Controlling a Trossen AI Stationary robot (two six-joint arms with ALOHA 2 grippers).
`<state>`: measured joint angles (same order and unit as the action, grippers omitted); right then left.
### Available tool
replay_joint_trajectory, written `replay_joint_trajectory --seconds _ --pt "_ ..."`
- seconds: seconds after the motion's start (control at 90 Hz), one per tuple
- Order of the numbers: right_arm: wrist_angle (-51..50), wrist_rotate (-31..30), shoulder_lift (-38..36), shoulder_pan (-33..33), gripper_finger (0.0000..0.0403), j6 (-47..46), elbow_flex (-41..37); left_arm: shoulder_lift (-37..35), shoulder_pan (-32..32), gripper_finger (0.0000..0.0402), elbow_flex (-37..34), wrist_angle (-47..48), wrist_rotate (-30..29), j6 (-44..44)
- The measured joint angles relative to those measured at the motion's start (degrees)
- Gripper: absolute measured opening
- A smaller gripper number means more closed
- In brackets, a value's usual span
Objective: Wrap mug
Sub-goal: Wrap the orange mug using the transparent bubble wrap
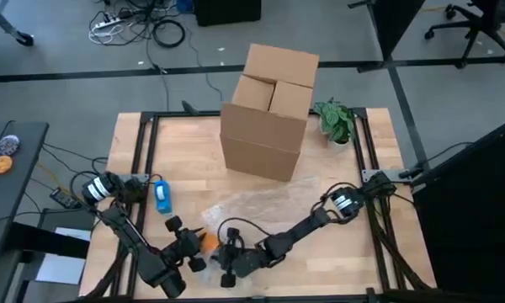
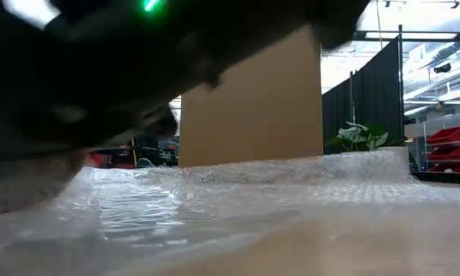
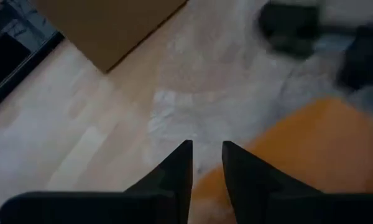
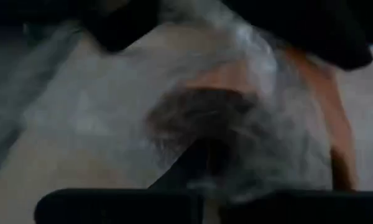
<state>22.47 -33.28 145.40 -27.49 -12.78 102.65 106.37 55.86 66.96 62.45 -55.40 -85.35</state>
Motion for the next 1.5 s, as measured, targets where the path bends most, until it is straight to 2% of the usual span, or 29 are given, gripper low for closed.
replay_joint_trajectory --seconds 0.111,0.211,0.422,0.578,0.722,0.878,1.033,1.244,1.389,1.5 --pt "9.05 -4.38 3.1 0.5 0.0 1.83 0.02 0.0 -0.02 0.0071 -0.14 -0.57 -0.4 0.05" --pt "10.61 -6.69 3.56 0.33 0.0 1.68 0.02 -0.02 -0.04 0.0071 -0.17 -1.07 -0.5 0.05" --pt "9.08 -10.27 3.41 -2.92 0.0 0.39 0.07 -0.02 -0.02 0.0071 -0.17 -1.3 -0.54 0.05" --pt "2.1 -16.4 1.13 -6.05 0.0 -0.06 0.07 -0.02 -0.02 0.0071 -0.17 -1.28 -0.57 0.05" --pt "-0.75 -19.1 -1.92 -8.05 0.0 1.29 0.07 -0.02 -0.02 0.0071 -0.17 -1.27 -0.48 0.05" --pt "-0.76 -17.35 -3.06 -9.72 0.0 3.63 0.07 -0.02 0.07 0.0071 -0.17 -1.45 -0.24 0.05" --pt "0.61 -6.71 -2.53 -9.22 0.0 1.87 0.18 -0.02 0.06 0.0071 -0.17 -1.43 0.07 0.05" --pt "1.15 -8.8 -1.09 -4.47 0.0 2.27 0.06 -0.02 0.09 0.0071 -0.17 -2.32 0.14 0.05" --pt "0.31 -1.92 -1.18 -1.1 0.0 0.98 0.13 -0.02 0.11 0.0071 -0.17 -2.83 -0.45 0.07" --pt "0.38 -0.69 -1.18 0.61 0.0 1.38 0.13 0.14 0.09 0.0071 -0.22 -3.41 -1.86 0.1"
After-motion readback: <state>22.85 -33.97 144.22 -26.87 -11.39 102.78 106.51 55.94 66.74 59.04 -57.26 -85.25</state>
